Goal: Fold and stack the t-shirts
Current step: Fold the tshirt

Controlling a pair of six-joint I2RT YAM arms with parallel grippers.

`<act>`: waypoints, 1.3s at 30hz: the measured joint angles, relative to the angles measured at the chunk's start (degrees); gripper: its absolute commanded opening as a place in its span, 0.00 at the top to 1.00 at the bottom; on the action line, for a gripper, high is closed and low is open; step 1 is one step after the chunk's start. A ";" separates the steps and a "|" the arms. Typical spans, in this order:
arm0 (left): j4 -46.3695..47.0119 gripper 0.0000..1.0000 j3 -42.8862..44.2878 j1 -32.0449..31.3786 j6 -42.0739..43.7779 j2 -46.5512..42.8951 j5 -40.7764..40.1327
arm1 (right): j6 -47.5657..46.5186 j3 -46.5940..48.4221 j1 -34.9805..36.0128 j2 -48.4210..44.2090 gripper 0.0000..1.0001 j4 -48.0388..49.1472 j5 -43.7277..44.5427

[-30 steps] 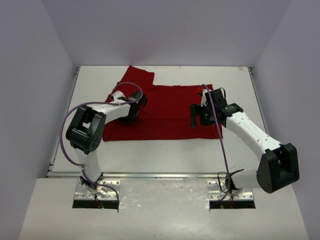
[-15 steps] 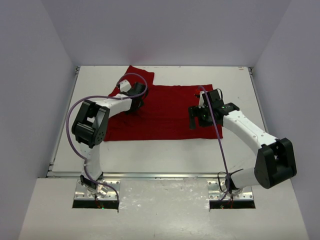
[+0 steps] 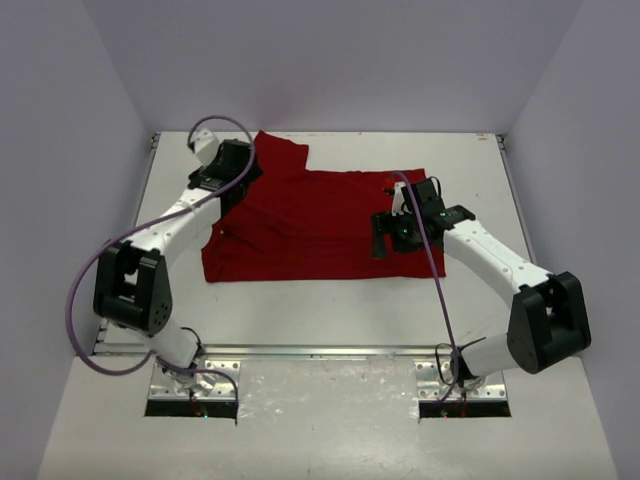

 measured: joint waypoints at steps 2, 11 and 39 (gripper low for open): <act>-1.60 0.23 -4.68 4.26 -2.60 -4.39 0.04 | 0.02 0.00 0.15 0.02 0.16 0.83 -1.42; -6.91 0.49 -7.06 12.70 -7.89 1.03 3.50 | -0.04 -0.02 0.55 0.00 0.16 2.82 -4.42; -0.13 1.00 -10.16 13.27 -4.68 6.10 13.97 | -0.37 -0.96 0.74 0.02 0.17 4.42 -5.42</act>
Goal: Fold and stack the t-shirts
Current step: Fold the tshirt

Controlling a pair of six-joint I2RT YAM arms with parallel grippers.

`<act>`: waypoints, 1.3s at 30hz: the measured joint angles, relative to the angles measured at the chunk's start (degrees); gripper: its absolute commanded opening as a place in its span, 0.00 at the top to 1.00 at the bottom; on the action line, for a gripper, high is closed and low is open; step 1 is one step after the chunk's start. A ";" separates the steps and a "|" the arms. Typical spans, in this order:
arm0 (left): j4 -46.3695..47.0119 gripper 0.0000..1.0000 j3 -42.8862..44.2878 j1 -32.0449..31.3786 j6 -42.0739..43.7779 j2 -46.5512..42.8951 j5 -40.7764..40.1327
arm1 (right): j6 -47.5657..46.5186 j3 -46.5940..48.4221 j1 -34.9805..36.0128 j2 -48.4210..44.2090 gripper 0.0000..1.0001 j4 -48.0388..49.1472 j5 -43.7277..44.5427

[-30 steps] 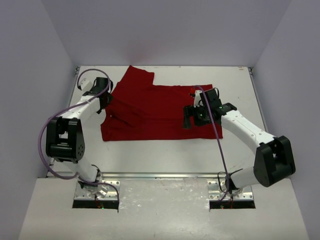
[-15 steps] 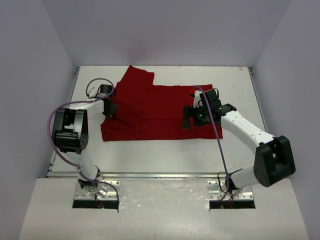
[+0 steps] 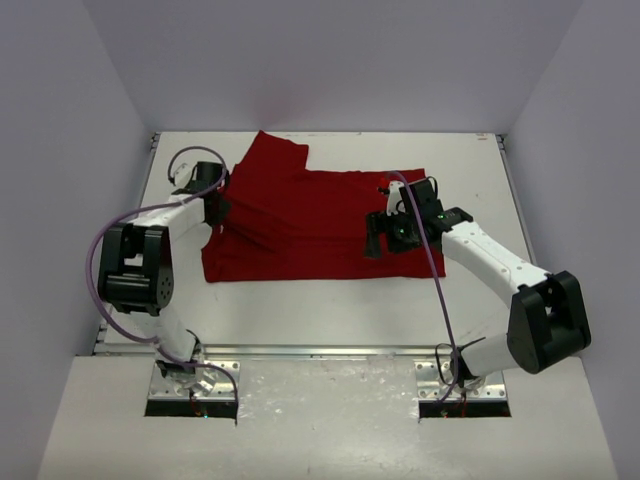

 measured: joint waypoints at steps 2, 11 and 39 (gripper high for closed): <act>-0.74 1.00 0.90 -0.20 0.50 -1.66 -1.33 | -0.02 -0.02 0.02 0.07 0.17 -0.02 0.02; -0.09 0.97 5.95 -1.01 5.05 -1.46 -1.27 | -0.04 0.00 0.11 0.76 0.17 -0.02 0.02; -21.64 0.00 -16.92 -12.24 -18.32 -14.38 -13.51 | 6.23 0.24 -8.61 8.11 0.14 -3.23 11.26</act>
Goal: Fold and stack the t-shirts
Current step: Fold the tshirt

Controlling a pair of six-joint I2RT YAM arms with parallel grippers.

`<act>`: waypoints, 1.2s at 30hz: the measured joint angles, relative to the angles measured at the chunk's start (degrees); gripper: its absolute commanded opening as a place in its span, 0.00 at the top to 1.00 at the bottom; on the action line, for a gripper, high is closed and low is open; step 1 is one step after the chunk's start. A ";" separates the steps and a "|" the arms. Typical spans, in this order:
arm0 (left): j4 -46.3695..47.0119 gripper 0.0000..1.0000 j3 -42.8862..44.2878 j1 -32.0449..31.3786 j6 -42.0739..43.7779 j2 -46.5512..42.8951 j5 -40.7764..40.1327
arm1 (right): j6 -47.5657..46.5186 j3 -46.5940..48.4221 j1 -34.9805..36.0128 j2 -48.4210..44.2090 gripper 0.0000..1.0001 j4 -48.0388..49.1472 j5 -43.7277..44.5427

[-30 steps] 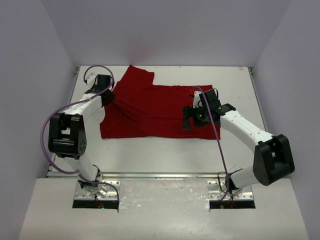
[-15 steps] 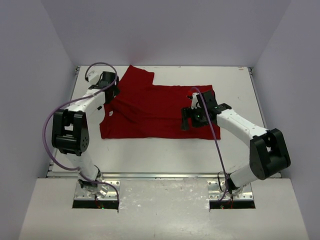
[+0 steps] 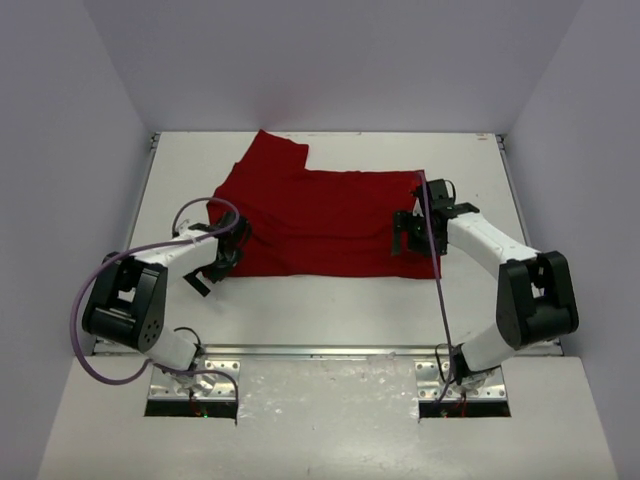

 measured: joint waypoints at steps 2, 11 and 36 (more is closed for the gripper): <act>-0.61 0.04 -0.72 0.28 -1.36 0.46 -0.04 | -0.04 -0.74 -0.68 -1.38 0.14 -0.09 -0.04; 3.26 0.20 -0.66 2.99 -1.07 3.89 -2.19 | -0.74 -0.96 -0.61 0.94 0.24 -0.22 1.40; 12.72 0.53 1.36 11.23 7.91 7.37 -1.29 | -4.35 5.53 -2.67 14.64 0.33 -7.80 6.05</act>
